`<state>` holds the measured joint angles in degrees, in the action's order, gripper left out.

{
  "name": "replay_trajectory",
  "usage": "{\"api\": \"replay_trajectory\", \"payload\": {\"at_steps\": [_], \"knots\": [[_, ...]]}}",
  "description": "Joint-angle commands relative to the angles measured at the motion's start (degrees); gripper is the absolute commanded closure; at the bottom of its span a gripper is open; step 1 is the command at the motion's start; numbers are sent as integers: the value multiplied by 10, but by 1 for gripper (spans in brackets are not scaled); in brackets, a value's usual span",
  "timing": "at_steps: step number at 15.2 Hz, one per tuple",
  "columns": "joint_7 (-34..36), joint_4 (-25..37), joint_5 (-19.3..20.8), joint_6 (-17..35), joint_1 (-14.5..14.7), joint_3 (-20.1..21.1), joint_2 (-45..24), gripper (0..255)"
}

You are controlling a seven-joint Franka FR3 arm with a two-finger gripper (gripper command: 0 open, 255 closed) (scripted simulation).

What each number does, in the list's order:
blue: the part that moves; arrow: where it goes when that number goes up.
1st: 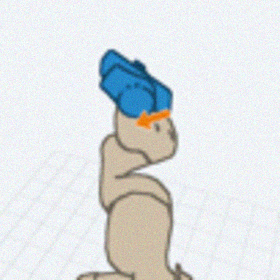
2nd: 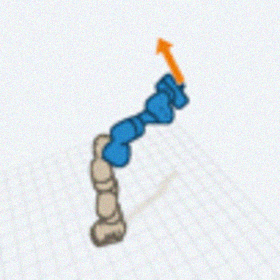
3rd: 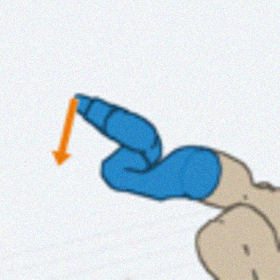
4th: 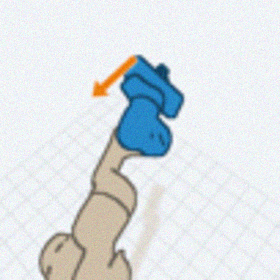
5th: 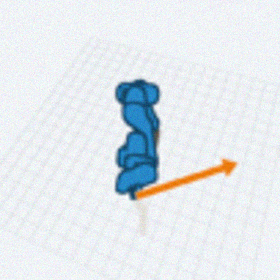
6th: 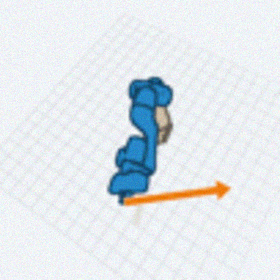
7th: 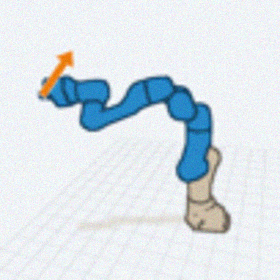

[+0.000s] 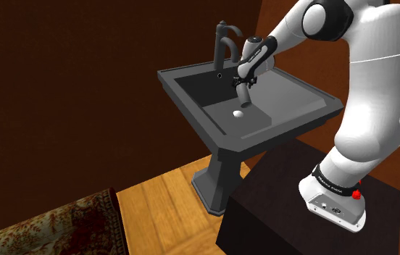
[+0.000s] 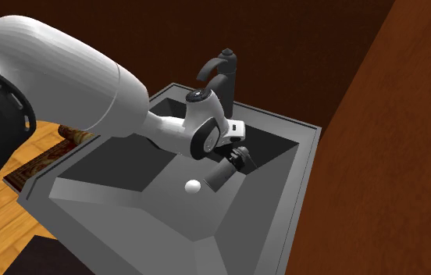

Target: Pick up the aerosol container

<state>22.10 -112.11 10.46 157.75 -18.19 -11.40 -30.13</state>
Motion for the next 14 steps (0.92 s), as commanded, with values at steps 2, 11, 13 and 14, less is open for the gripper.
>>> {"api": "replay_trajectory", "payload": {"at_steps": [2, 11, 13, 14], "knots": [[2, 1, 0, 4, 1, 0, -4, 255], [1, 0, 0, 4, 0, 0, -4, 255], [-1, -1, 0, -7, 1, 0, 8, 255], [-2, -1, 0, -13, 1, 0, 14, 255]]}}
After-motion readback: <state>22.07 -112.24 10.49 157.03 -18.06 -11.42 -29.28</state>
